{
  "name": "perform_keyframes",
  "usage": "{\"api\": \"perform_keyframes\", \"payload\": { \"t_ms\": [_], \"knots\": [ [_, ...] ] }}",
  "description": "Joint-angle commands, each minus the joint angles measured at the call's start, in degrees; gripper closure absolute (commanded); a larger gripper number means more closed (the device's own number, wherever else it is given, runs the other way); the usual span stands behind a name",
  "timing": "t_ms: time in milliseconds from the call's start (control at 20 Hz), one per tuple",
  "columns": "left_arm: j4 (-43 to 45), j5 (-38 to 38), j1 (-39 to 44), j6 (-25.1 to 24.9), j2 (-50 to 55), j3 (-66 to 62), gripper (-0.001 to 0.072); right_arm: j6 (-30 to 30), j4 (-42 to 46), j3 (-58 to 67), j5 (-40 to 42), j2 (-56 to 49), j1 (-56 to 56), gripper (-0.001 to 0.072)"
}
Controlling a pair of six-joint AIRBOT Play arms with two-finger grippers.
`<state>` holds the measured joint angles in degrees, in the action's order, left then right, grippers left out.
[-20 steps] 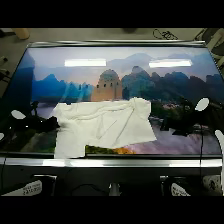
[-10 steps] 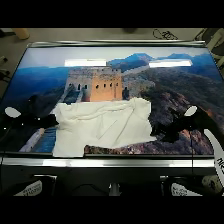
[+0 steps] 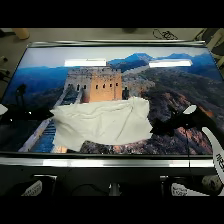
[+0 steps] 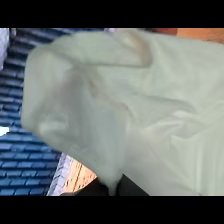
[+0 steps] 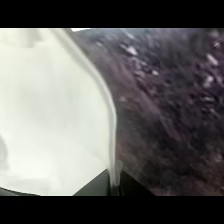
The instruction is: Fold the shirts.
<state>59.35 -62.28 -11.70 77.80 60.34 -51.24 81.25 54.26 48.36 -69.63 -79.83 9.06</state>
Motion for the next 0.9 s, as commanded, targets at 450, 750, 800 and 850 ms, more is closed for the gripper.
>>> {"api": "perform_keyframes", "payload": {
  "t_ms": [450, 750, 800, 850],
  "knots": [
    [2.4, 1.6, 0.3, 11.3, -18.0, -69.6, 0.0686, 7.1, 23.9, 56.1, 18.2, 47.6, 0.1, 0.0694],
    [5.7, -10.0, 0.3, 12.1, -18.9, -66.0, 0.0685, 10.4, 29.2, 56.1, 1.1, 46.5, 0.1, 0.0693],
    [7.1, -12.0, 0.3, 12.1, -18.7, -65.4, 0.0685, 10.4, 29.2, 56.1, -2.0, 45.3, 0.1, 0.0693],
    [8.5, -14.0, 0.3, 12.1, -18.3, -64.7, 0.0686, 10.1, 29.4, 56.1, -6.0, 43.6, 0.1, 0.0693]
  ]
}}
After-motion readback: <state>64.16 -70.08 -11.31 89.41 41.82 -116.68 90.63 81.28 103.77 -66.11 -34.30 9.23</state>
